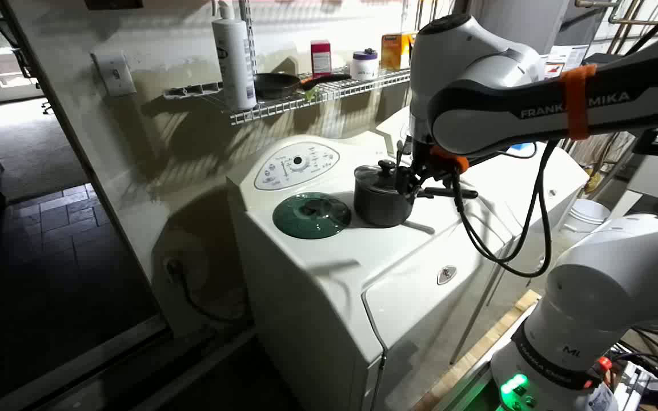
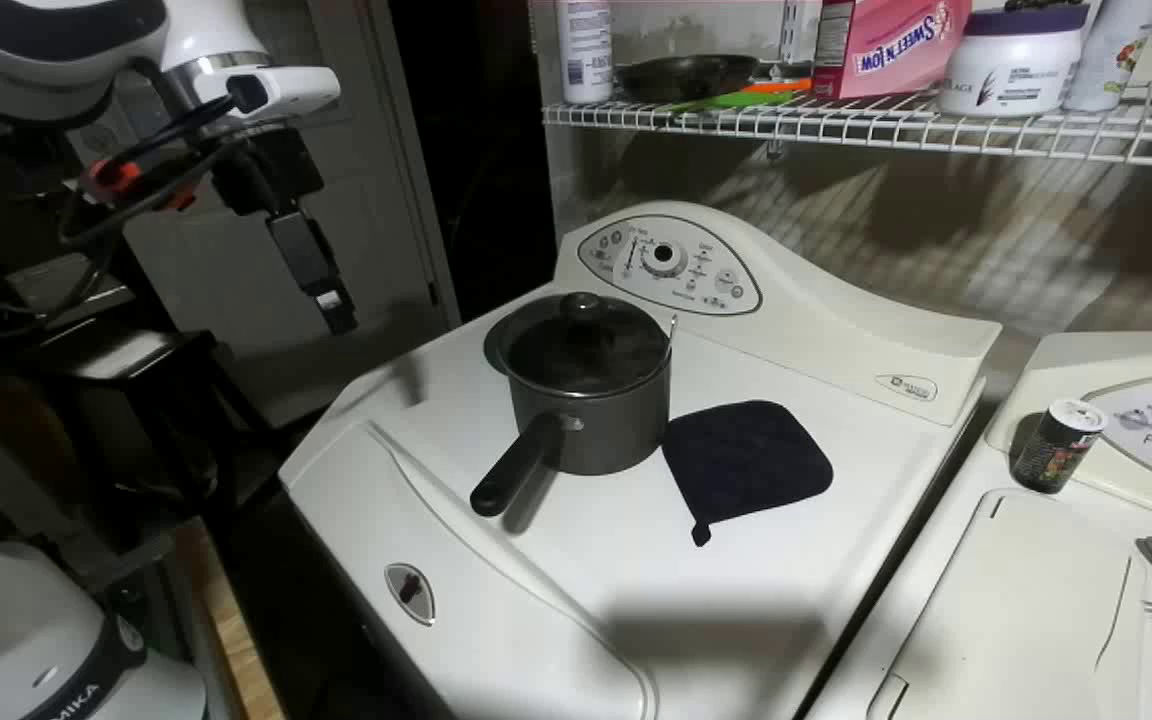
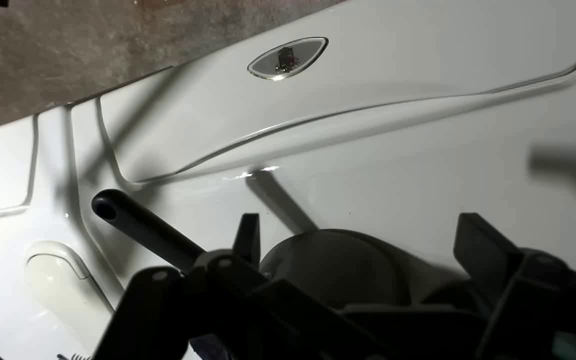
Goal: Remove the spoon from the pot, put it on the pot holder, remove the lid from the pot and put it in the pot holder
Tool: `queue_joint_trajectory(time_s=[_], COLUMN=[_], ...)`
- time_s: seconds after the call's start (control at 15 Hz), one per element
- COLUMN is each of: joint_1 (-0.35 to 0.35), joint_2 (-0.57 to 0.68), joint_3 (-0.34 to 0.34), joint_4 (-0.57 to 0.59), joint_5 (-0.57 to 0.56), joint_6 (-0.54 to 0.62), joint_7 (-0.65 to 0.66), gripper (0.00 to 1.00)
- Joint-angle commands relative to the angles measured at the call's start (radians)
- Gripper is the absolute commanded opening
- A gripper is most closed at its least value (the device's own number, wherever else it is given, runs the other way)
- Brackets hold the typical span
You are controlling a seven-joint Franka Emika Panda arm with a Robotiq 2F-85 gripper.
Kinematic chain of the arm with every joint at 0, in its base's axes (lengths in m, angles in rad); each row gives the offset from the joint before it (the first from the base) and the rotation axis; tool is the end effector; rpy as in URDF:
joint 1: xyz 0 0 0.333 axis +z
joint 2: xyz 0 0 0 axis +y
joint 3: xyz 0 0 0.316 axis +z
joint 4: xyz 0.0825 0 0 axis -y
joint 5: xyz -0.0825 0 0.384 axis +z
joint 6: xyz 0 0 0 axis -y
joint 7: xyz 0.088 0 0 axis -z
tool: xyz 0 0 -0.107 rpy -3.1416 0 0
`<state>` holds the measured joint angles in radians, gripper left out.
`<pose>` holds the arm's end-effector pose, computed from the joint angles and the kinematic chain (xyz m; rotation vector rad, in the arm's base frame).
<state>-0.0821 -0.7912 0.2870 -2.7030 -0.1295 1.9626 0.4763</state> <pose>0.3145 0.0551 0.4538 2.8029 -0.4276 0.1704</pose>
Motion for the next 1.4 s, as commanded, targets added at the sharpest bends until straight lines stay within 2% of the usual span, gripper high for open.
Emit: queue_joint_trajectory(time_s=[0.0,0.27,0.47,0.67,1.0,1.33], joint_1=[0.015,0.015,0.023,-0.027,-0.111,-0.182], joint_2=[0.003,0.004,-0.003,0.07,0.217,0.356], joint_3=[-0.013,-0.013,-0.003,-0.027,-0.087,-0.148], joint_4=[0.002,0.002,0.028,0.145,0.341,0.463], joint_5=[-0.011,-0.011,0.018,0.055,0.046,0.017], joint_6=[-0.003,-0.003,0.006,0.036,0.078,0.174], joint_7=[0.009,0.009,0.055,0.15,0.275,0.434], gripper=[1.0,1.0,1.0,1.0,1.0,1.0])
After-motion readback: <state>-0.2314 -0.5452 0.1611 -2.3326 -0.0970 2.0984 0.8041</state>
